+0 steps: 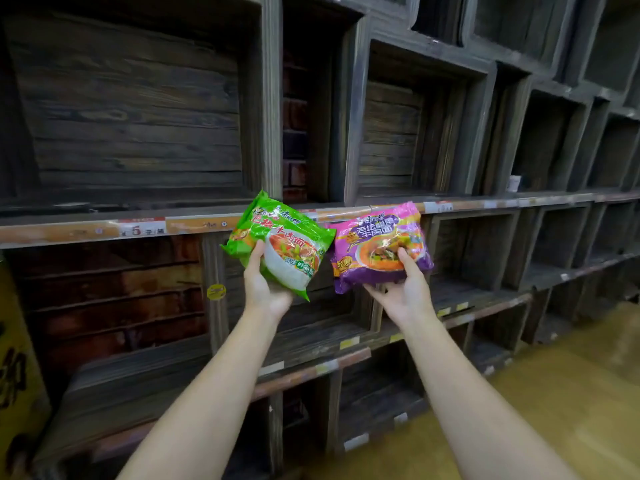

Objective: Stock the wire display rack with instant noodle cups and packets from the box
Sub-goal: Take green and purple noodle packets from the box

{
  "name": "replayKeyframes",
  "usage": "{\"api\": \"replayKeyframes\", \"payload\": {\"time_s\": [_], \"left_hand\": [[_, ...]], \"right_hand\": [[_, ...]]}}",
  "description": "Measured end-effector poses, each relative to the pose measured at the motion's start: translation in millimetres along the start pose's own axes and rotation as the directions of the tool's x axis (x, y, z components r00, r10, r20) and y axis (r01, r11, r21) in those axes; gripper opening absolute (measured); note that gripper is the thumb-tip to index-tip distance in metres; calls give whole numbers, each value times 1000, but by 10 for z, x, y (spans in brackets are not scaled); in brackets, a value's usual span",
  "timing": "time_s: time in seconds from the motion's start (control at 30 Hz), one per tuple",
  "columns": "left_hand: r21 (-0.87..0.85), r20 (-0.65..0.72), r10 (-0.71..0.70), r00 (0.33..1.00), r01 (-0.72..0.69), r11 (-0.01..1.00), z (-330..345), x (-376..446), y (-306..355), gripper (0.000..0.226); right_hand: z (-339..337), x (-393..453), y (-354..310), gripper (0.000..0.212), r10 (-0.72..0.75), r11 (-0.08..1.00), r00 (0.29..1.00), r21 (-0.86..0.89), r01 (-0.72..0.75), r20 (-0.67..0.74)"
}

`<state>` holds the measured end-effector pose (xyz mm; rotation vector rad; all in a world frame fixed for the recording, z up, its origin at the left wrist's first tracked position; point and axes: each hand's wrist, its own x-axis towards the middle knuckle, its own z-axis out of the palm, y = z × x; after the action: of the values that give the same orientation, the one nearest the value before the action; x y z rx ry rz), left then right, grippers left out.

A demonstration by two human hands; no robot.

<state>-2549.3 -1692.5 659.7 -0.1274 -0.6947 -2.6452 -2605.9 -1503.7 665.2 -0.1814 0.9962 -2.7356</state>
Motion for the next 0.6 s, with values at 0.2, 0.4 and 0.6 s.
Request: {"api": "replayKeyframes", "payload": {"time_s": [0.2, 0.4, 0.6], "left_hand": [[16, -30, -36, 999, 36, 999, -115, -434, -416, 98], [17, -39, -74, 996, 75, 997, -221, -680, -573, 94], [105, -120, 17, 993, -5, 994, -215, -787, -442, 52]], "right_hand": [[-342, -268, 380, 37, 127, 981, 991, 139, -131, 43], [-475, -539, 585, 15, 200, 973, 978, 105, -205, 56], [-434, -570, 499, 12, 250, 965, 963, -102, -240, 97]]}}
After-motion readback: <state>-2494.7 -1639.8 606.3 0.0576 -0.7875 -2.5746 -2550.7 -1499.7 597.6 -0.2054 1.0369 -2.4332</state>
